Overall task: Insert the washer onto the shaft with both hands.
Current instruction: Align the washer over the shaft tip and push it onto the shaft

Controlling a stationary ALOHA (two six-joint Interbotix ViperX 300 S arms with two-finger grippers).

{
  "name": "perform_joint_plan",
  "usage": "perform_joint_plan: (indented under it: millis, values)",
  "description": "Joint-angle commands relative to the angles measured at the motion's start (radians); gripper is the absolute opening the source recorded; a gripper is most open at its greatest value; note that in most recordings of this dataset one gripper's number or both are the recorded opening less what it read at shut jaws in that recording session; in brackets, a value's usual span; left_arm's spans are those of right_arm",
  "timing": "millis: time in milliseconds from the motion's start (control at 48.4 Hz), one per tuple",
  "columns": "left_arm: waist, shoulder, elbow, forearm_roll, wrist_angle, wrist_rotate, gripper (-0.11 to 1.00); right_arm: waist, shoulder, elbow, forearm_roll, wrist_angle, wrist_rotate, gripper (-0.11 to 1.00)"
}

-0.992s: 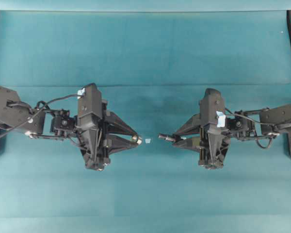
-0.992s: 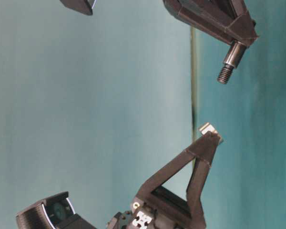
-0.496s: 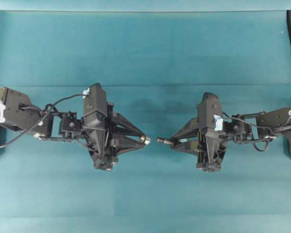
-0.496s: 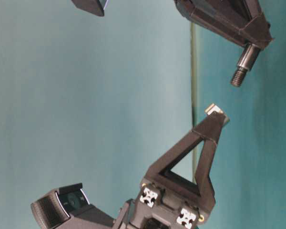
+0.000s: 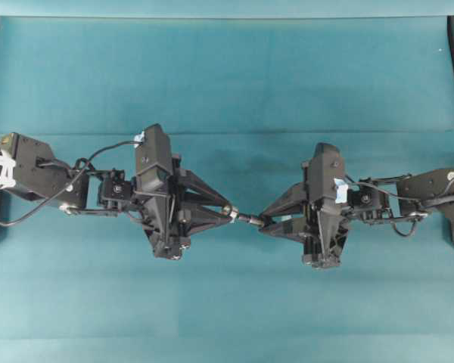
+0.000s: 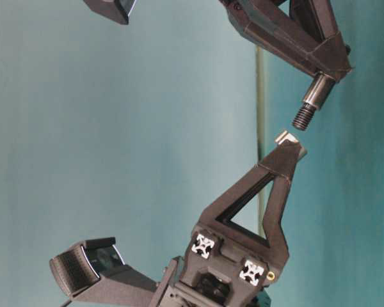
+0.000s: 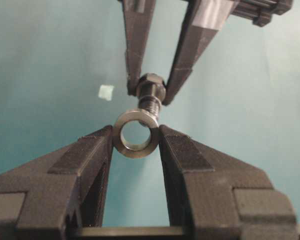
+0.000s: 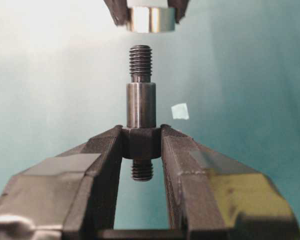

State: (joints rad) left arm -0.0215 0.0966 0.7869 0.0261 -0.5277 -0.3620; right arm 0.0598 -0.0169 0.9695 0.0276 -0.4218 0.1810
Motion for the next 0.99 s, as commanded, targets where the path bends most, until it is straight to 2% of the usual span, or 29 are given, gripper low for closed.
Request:
perform_joint_plan:
  millis: [0, 971]
  values:
    - [-0.003, -0.005, -0.020, 0.000, -0.008, 0.000, 0.35, 0.003, -0.008, -0.015, 0.000, -0.012, 0.008, 0.01]
    - [-0.011, 0.008, -0.038, 0.000, -0.003, -0.003, 0.35, -0.002, -0.008, -0.015, 0.000, -0.040, 0.002, 0.01]
